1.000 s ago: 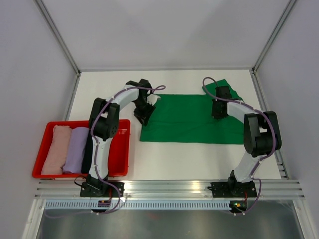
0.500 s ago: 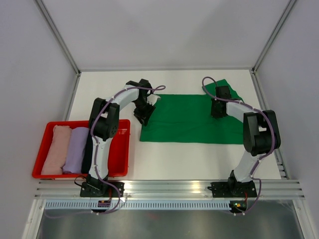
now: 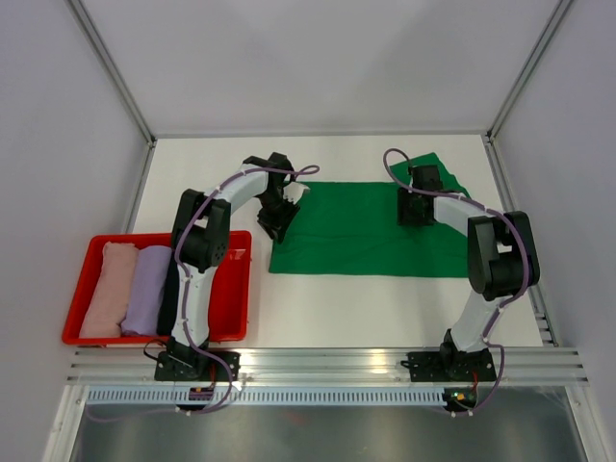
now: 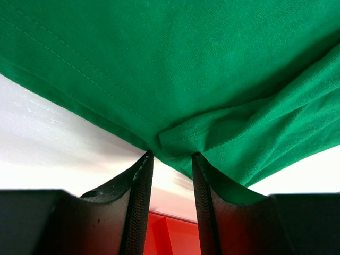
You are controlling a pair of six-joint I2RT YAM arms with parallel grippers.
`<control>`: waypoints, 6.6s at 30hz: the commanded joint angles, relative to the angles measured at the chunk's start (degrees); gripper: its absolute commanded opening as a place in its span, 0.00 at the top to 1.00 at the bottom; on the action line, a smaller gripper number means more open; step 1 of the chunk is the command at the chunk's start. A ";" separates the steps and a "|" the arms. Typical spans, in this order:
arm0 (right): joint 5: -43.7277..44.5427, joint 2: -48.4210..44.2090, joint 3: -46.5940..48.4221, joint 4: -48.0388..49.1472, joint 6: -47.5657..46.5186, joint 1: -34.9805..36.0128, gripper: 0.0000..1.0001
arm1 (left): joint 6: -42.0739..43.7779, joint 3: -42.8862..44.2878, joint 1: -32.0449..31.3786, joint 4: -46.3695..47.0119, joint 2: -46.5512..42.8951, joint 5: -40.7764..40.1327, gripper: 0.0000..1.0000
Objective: Roll the t-shirts
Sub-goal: Fold the tshirt
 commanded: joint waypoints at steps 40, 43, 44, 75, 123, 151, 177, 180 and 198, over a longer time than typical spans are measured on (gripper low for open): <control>-0.83 22.29 56.89 -22.76 15.19 -14.82 0.64 | -13.73 34.83 5.60 4.13 12.78 -11.66 0.26; -1.26 30.29 65.43 -23.56 19.92 -15.44 0.48 | -14.34 35.98 5.69 4.57 15.16 -10.34 0.23; -0.92 33.62 67.19 -23.83 21.68 -15.96 0.47 | -14.35 36.33 5.69 4.74 15.95 -10.34 0.23; -3.03 49.30 72.49 -22.96 22.23 -14.30 0.70 | -16.37 33.17 7.89 9.40 19.30 5.48 0.80; 3.74 -12.14 2.08 -19.17 9.92 -22.21 1.00 | 35.92 -3.56 4.73 13.01 -12.51 9.35 0.98; 7.61 -5.20 1.82 -18.47 8.61 -22.21 0.99 | 44.97 -17.78 0.42 13.62 -19.02 3.81 0.71; 5.68 5.78 24.84 -25.85 8.51 -5.77 0.49 | 39.26 -2.78 -3.54 2.64 -9.45 3.12 0.45; 4.71 8.42 26.33 -26.20 8.61 -5.77 0.49 | 40.75 -3.48 -3.71 2.46 -8.57 1.80 0.45; -0.56 10.45 25.90 -31.74 5.96 -5.25 0.51 | 44.72 -7.09 -3.54 1.32 -9.97 -0.32 0.63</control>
